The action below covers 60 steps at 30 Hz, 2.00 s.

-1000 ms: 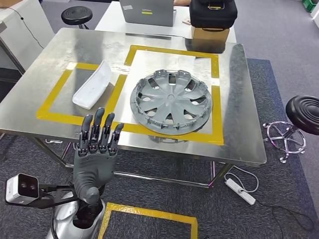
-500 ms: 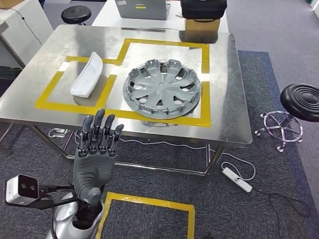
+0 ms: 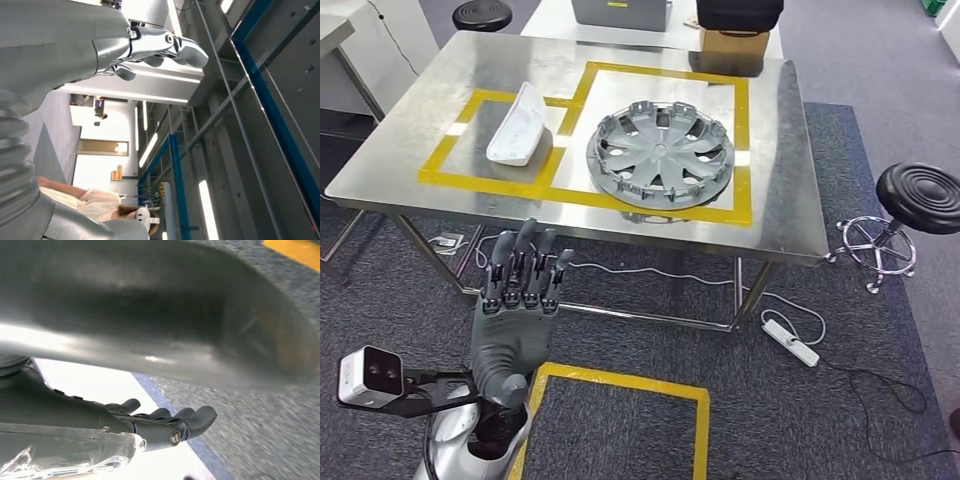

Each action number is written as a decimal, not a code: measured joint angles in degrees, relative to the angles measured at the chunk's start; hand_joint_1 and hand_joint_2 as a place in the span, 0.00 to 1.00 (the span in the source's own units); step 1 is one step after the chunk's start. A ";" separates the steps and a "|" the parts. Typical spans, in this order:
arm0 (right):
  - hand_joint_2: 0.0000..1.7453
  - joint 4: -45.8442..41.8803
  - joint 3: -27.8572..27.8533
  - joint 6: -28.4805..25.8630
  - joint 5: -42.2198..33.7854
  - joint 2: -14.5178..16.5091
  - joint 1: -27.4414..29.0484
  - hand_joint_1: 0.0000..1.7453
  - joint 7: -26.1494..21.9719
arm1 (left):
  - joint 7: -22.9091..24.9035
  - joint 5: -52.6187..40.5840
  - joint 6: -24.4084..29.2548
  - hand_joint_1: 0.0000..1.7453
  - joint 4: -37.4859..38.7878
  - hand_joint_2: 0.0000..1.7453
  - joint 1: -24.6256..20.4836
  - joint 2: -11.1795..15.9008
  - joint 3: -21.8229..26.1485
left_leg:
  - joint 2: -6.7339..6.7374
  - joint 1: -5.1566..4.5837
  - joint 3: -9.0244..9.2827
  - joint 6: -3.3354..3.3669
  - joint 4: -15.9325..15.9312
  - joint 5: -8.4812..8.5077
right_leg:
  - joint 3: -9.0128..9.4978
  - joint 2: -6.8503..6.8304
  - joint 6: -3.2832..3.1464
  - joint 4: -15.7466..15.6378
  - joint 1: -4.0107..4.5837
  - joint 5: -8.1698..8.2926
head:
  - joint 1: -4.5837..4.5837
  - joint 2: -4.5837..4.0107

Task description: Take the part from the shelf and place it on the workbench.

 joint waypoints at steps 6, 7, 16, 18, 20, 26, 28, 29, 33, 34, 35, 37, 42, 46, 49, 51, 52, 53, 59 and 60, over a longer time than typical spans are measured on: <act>0.00 0.01 -0.01 -0.03 0.05 0.01 -0.51 0.00 -0.01 | 0.05 -0.21 0.02 0.00 0.11 1.00 -0.01 0.01 -0.07 | -0.02 -0.08 -1.85 -1.81 0.38 2.51 | 8.15 0.16 -1.76 -13.22 0.29 -0.53 | -0.10 0.00; 0.00 0.02 -0.01 -0.02 0.04 0.02 -0.53 0.00 0.00 | 0.06 -0.25 0.06 0.00 0.14 1.00 0.01 0.02 -0.06 | -0.03 -0.01 -2.31 -2.17 1.05 1.41 | 7.68 0.08 -2.29 -13.15 0.27 0.00 | -0.16 0.00; 0.00 0.02 -0.02 -0.02 0.10 0.02 -0.54 0.00 -0.28 | 0.42 -0.34 0.53 0.00 0.78 0.00 0.03 0.42 0.02 | -0.06 0.06 0.66 -2.40 10.43 -4.72 | 0.65 -0.13 -2.97 -13.00 0.43 5.78 | -0.44 0.00; 0.00 0.02 -0.03 -0.04 0.11 0.02 -0.52 0.00 -0.31 | 1.03 -0.22 0.84 0.00 0.95 0.00 -0.11 0.36 0.03 | -0.07 -0.03 6.64 -1.87 2.31 -5.41 | -0.22 -0.04 -2.53 -12.72 0.61 6.70 | -0.38 0.00; 0.00 0.02 -0.04 -0.06 0.08 0.01 -0.46 0.00 -0.36 | 1.54 -0.13 0.98 0.00 1.39 0.00 -0.18 0.36 0.08 | -0.10 -0.22 8.60 -1.25 -1.38 -6.34 | -0.76 -0.06 -1.95 -12.59 0.62 7.63 | -0.33 0.01; 0.00 0.02 -0.19 -0.04 0.01 0.02 0.12 0.00 -0.57 | 3.06 -0.27 2.95 0.00 3.96 0.00 -0.09 0.51 0.55 | 0.07 -0.13 6.67 0.39 -1.51 -4.23 | -6.28 -0.09 -0.24 0.35 0.18 -0.19 | -0.01 0.00; 0.00 0.02 -0.24 -0.04 0.01 0.02 0.19 0.00 -0.68 | 4.30 -1.35 5.16 0.00 6.47 0.00 -0.07 0.73 1.38 | 0.08 -0.15 5.93 0.33 -1.48 -3.61 | -6.83 -0.09 -0.10 4.09 0.16 -1.50 | -0.01 0.00; 0.00 0.02 -0.26 -0.05 0.03 0.02 0.22 0.00 -0.71 | 4.83 -2.63 6.93 0.00 8.36 0.00 -0.11 0.92 2.06 | 0.06 -0.14 5.68 0.24 -1.47 -3.38 | -5.32 -0.10 -0.13 2.47 0.15 -0.65 | -0.01 0.00; 0.00 0.02 -0.33 -0.10 0.22 0.07 0.11 0.00 -0.71 | 4.55 -8.84 13.18 0.00 18.44 0.00 -0.66 1.89 5.58 | 0.04 -0.34 5.11 -0.57 -1.16 -2.88 | 3.79 0.05 -0.79 -11.97 0.11 3.27 | -0.07 0.01; 0.00 0.02 -0.33 -0.11 0.26 0.08 0.10 0.00 -0.71 | 4.14 -9.54 13.58 0.00 20.64 0.00 -0.85 2.07 6.26 | 0.05 -0.43 4.86 -0.86 -1.04 -2.76 | 4.16 0.13 -1.15 -12.89 0.18 3.21 | -0.08 0.00; 0.00 0.02 -0.34 -0.11 0.30 0.09 0.15 0.00 -0.71 | 3.82 -9.87 13.69 0.00 22.44 0.00 -1.03 2.23 6.82 | 0.05 -0.46 4.63 -1.14 -0.96 -2.63 | 3.99 0.19 -1.59 -12.83 0.28 3.39 | -0.12 0.00; 0.00 0.02 -0.35 -0.12 0.32 0.12 0.25 0.00 -0.70 | 3.78 -10.38 14.13 0.00 25.04 0.25 -1.29 2.44 7.57 | 0.01 -0.35 4.17 -1.73 -0.58 -2.91 | 3.64 0.16 -2.26 -12.84 0.20 3.68 | -0.12 0.00; 0.00 0.02 -0.39 0.76 0.19 0.15 0.16 0.00 -0.81 | 7.98 -13.13 18.30 0.00 30.09 0.00 -2.25 2.74 9.08 | -0.04 0.00 -2.58 -3.01 13.28 -10.23 | 2.82 0.01 -3.17 -12.98 0.08 4.32 | -0.63 0.00; 0.00 0.02 -0.56 2.22 0.16 0.15 0.22 0.00 -2.63 | 9.72 -12.70 22.18 0.00 44.03 0.00 -5.37 3.32 12.16 | -0.01 0.24 -0.04 -2.95 8.39 -5.34 | 2.43 0.04 -2.91 -12.88 0.05 4.68 | -0.64 0.00; 0.00 0.02 -0.70 2.81 -0.41 0.18 0.07 0.00 -4.53 | 13.65 -11.36 26.90 0.00 58.73 0.00 -7.58 3.62 16.39 | -0.10 0.33 3.82 -2.44 0.39 -2.91 | 1.90 0.34 -2.19 -12.48 0.40 4.92 | -0.67 0.01; 0.00 0.02 -1.35 4.17 -2.01 0.20 0.17 0.00 -4.19 | 15.47 -10.92 28.75 0.00 65.20 0.00 -7.12 3.85 18.85 | -0.21 0.25 3.66 -1.64 0.02 -3.01 | 1.59 0.40 -1.65 -12.38 0.40 5.07 | -0.70 0.02; 0.00 0.02 -1.94 4.97 -3.15 0.20 0.28 0.00 -3.96 | 15.94 -11.38 29.97 0.00 67.75 0.00 -6.88 3.96 19.68 | -0.24 0.26 3.56 -1.30 0.00 -2.88 | 1.41 0.34 -1.38 -12.15 0.33 4.83 | -0.71 0.02; 0.00 0.02 -2.61 5.53 -4.31 0.20 0.31 0.00 -3.99 | 16.24 -12.36 31.75 0.00 69.81 0.00 -6.72 3.98 20.18 | -0.29 0.31 3.50 -0.96 -0.04 -2.74 | 0.95 0.25 -1.09 -11.19 0.26 3.99 | -0.58 0.01; 0.00 0.02 -6.67 5.63 -8.69 0.45 0.19 0.00 -7.65 | 33.00 -24.00 43.63 0.00 79.61 0.00 -4.45 4.59 19.03 | 0.04 0.27 3.29 -0.27 -0.05 -2.56 | -5.65 0.07 -0.31 5.24 0.21 -3.84 | -0.15 0.00; 0.00 0.02 -7.06 5.45 -8.77 0.48 0.22 0.00 -7.60 | 36.80 -26.72 44.21 0.00 80.76 0.00 -3.51 4.69 17.83 | 0.02 0.26 3.32 -0.27 -0.04 -2.59 | -4.36 0.07 -0.39 3.11 0.20 -2.47 | -0.15 -0.01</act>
